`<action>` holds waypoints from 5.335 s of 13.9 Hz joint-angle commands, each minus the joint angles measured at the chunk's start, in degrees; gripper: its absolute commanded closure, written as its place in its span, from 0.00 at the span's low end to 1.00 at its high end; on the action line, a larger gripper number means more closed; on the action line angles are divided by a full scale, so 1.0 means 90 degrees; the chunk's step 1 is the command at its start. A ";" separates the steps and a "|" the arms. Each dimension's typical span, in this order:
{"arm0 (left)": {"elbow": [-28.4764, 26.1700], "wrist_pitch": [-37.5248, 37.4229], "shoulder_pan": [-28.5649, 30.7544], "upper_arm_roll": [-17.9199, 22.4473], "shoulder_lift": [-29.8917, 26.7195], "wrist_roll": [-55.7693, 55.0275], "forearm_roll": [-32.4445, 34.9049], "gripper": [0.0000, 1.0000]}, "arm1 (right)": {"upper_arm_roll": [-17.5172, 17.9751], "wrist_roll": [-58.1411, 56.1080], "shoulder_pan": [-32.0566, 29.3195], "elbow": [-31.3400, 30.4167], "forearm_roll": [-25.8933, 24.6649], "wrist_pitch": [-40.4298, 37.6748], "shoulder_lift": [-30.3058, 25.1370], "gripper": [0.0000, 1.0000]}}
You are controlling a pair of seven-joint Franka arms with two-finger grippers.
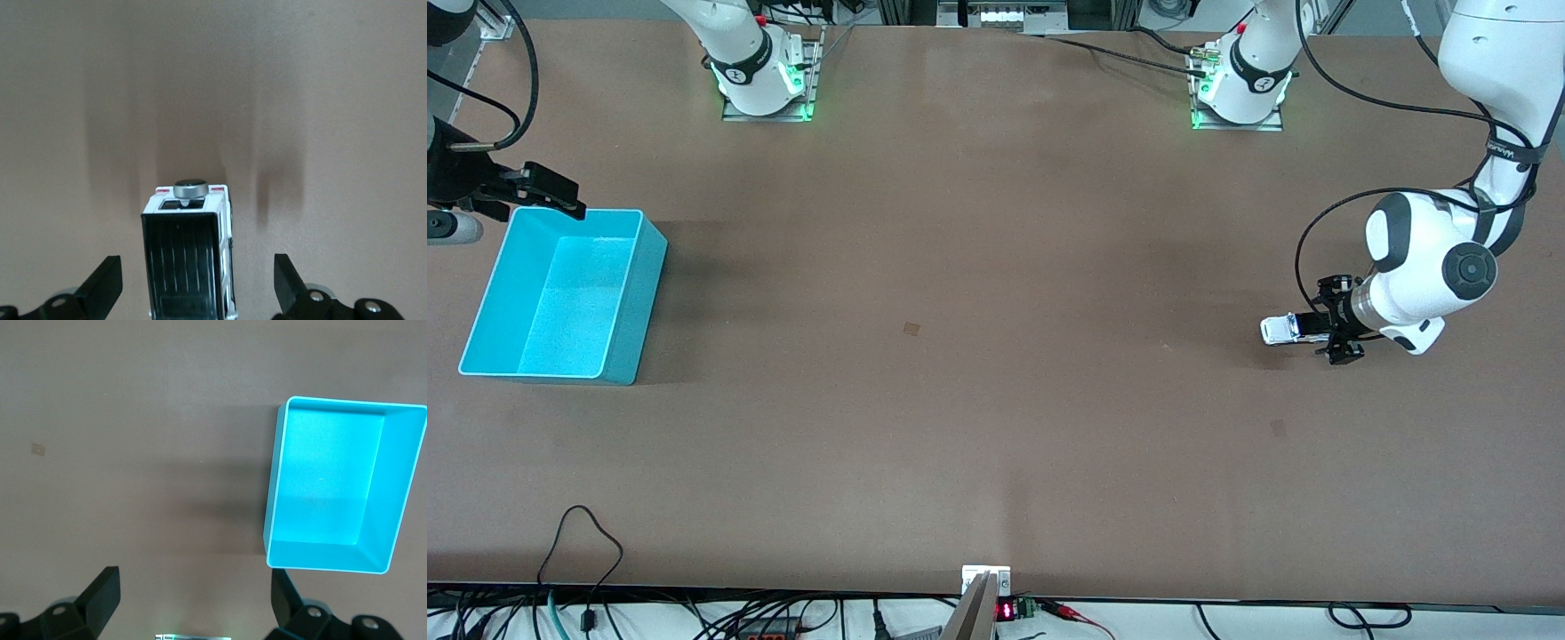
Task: Wind and store white jeep toy
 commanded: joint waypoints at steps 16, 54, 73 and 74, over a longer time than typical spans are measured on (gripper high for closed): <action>-0.0399 0.0384 0.0085 -0.0026 0.0003 -0.0243 0.0217 0.23 | -0.0052 -0.0022 -0.0002 0.0027 -0.0005 -0.0087 -0.0035 0.00; -0.1063 0.0999 0.0211 -0.0036 -0.0046 0.0265 0.0217 0.67 | -0.0061 -0.0012 -0.0011 0.0027 0.0005 -0.0146 -0.0035 0.00; -0.0975 0.1047 0.0845 -0.0017 0.0217 0.0402 0.0577 0.68 | -0.0061 -0.0012 -0.0011 0.0036 0.0005 -0.0136 -0.0035 0.00; -0.0966 0.1057 0.0895 -0.0017 0.0237 0.0411 0.0627 0.69 | -0.0061 -0.0012 -0.0011 0.0036 0.0005 -0.0146 -0.0035 0.00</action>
